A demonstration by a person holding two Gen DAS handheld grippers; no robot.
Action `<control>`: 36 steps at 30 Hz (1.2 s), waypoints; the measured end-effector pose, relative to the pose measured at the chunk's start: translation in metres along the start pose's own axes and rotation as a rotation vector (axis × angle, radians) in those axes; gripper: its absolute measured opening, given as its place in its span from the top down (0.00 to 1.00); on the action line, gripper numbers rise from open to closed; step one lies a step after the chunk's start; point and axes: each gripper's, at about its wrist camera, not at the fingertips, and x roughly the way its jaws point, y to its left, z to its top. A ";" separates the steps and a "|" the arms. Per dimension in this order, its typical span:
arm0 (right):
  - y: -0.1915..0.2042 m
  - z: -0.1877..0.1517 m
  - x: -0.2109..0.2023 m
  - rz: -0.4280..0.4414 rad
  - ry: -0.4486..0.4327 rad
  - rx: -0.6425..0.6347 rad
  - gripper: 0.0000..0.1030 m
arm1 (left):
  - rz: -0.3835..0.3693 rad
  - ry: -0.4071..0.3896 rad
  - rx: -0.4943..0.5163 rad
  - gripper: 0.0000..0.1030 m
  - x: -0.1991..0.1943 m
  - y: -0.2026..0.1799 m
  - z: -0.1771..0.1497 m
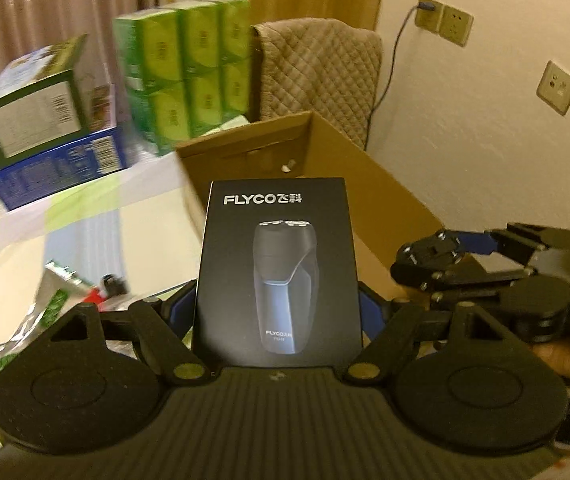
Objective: Organize objects
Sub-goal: 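Carry the FLYCO box and toy car into the cardboard box and open both tools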
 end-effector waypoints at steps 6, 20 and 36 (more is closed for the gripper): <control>-0.008 -0.006 0.009 0.020 0.007 -0.011 0.39 | -0.016 0.021 0.013 0.25 0.027 -0.017 0.009; -0.011 -0.012 0.011 0.062 0.007 0.026 0.39 | 0.027 -0.017 -0.014 0.18 0.009 -0.003 0.005; 0.008 -0.002 -0.045 0.096 -0.076 0.056 0.23 | 0.083 -0.031 -0.058 0.18 -0.045 0.025 -0.035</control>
